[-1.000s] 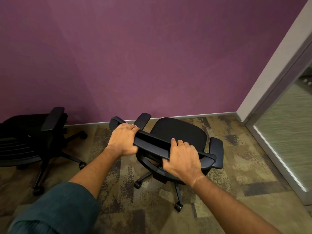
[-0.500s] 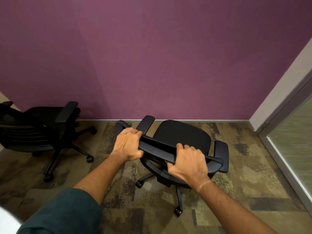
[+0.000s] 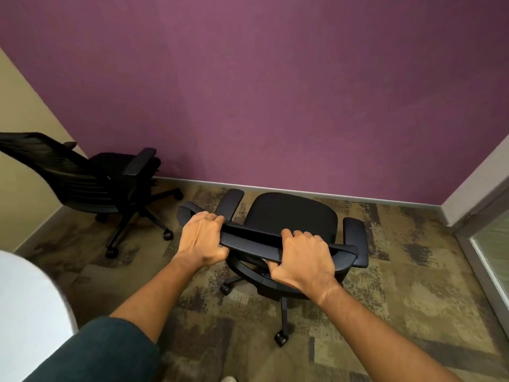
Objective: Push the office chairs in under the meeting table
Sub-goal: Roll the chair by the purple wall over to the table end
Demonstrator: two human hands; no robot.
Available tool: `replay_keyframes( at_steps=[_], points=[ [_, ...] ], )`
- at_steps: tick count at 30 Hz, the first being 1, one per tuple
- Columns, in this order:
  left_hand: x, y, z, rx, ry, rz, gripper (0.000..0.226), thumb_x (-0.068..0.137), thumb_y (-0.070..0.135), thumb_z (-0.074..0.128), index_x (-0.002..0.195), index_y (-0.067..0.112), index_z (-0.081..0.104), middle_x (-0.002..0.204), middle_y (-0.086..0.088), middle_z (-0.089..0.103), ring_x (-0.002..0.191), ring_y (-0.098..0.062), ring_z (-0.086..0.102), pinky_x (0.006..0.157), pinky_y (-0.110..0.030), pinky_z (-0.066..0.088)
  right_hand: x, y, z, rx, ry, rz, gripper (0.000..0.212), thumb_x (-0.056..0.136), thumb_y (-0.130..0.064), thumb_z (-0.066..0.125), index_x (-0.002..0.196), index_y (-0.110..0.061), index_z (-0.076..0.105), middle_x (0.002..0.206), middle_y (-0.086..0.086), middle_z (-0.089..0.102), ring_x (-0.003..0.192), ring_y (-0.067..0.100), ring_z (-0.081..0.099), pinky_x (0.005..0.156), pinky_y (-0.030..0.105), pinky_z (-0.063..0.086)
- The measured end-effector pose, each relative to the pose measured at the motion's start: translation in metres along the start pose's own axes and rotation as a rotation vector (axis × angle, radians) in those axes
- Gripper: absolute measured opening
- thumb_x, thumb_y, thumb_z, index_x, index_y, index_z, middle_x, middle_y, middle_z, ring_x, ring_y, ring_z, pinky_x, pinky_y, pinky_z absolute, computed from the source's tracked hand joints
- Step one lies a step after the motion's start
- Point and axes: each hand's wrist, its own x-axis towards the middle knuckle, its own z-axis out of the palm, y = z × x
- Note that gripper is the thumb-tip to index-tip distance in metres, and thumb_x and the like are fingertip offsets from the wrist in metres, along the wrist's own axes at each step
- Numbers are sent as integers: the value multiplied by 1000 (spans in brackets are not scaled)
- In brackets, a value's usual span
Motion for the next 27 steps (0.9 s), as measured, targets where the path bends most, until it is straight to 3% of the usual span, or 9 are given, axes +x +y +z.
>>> replay_keyframes(
  at_steps=[12, 17, 21, 27],
  points=[
    [-47, 41, -3, 25, 65, -118, 31, 56, 43, 51, 74, 18, 48, 74, -4, 61, 73, -23, 53, 74, -34, 44, -15, 32, -6, -24, -12, -152, 62, 70, -67, 49, 109, -19, 59, 86, -1, 65, 81, 23, 63, 72, 36, 48],
    [-68, 55, -2, 57, 85, -178, 35, 58, 47, 47, 76, 17, 53, 74, -4, 61, 73, -25, 55, 75, -36, 47, -20, 25, -8, -45, -19, -179, 51, 67, -64, 50, 93, -21, 58, 77, -2, 61, 73, 22, 61, 67, 35, 45],
    [-90, 62, -3, 67, 103, -221, 29, 57, 45, 49, 70, 19, 41, 70, -4, 59, 68, -24, 53, 71, -36, 44, -29, 18, -9, -64, -13, -220, 45, 66, -61, 50, 85, -21, 56, 69, -4, 56, 65, 22, 57, 58, 32, 40],
    [-122, 63, -9, 105, 84, -292, 37, 58, 46, 46, 77, 15, 54, 76, -6, 60, 72, -25, 53, 76, -37, 44, -40, 6, -12, -68, -17, -284, 52, 63, -61, 50, 95, -22, 61, 73, -5, 61, 69, 21, 59, 60, 31, 36]
  ],
)
